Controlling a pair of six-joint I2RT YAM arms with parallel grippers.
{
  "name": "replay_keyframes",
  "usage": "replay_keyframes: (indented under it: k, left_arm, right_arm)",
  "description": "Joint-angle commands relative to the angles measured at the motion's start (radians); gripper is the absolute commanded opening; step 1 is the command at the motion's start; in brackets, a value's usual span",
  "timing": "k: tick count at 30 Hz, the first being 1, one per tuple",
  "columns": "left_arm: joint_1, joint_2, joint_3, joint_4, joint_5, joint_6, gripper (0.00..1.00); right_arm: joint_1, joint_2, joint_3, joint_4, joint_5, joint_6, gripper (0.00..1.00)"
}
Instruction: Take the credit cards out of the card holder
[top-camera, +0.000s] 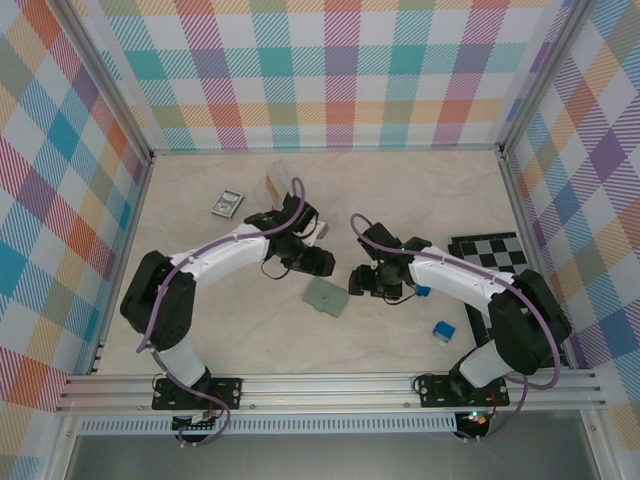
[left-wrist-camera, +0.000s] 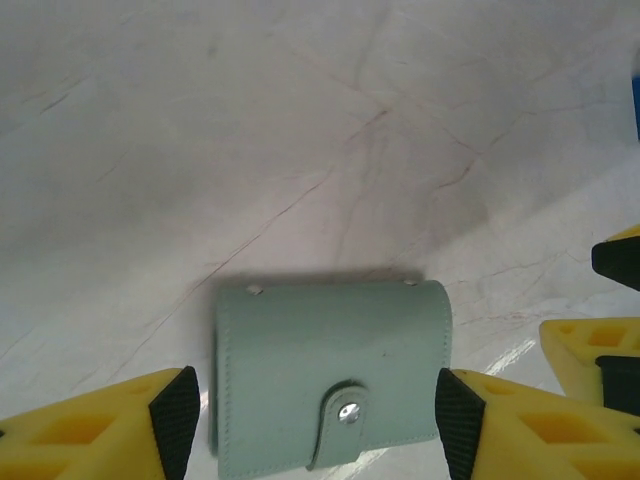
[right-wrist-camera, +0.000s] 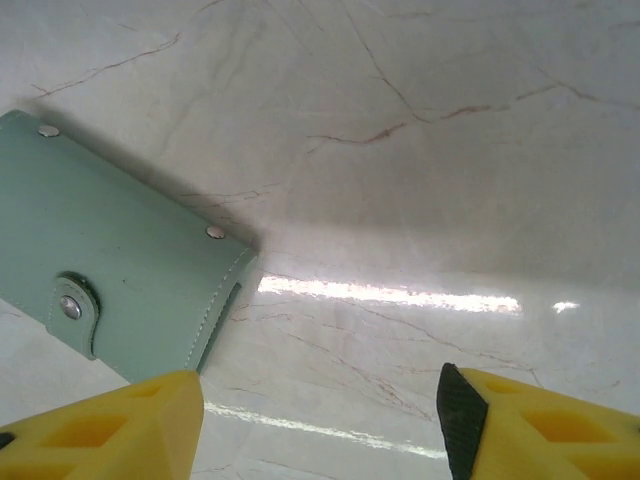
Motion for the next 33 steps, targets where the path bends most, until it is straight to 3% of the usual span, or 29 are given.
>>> replay_keyframes:
  k: [1,5,9,12,19,26,33]
  left_arm:
    - [-0.011,0.087,0.087,-0.074,-0.050,0.111,0.64]
    - [-0.011,0.150,0.122,-0.061,-0.020,0.081,0.57]
    - [-0.002,0.160,0.111,-0.039,-0.008,0.085,0.54]
    - [0.018,0.171,0.104,-0.036,0.018,0.085,0.51]
    - [0.038,0.207,0.068,-0.004,0.057,0.041,0.39]
    - [0.038,0.212,0.023,-0.011,0.031,0.022,0.27]
    - [0.037,0.120,-0.083,0.018,0.058,-0.005,0.27]
  right_arm:
    - [-0.006,-0.012,-0.032,0.049,-0.095,0.075,0.59]
    - [-0.006,0.028,-0.075,0.165,-0.203,0.133,0.43]
    - [-0.006,0.074,-0.085,0.271,-0.268,0.179,0.40]
    - [-0.006,0.108,-0.087,0.326,-0.291,0.206,0.37]
    - [-0.006,0.185,-0.080,0.358,-0.297,0.223,0.16]
    - [-0.023,0.256,0.011,0.277,-0.251,0.062,0.11]
    - [-0.064,0.344,0.128,0.262,-0.279,-0.094,0.14]
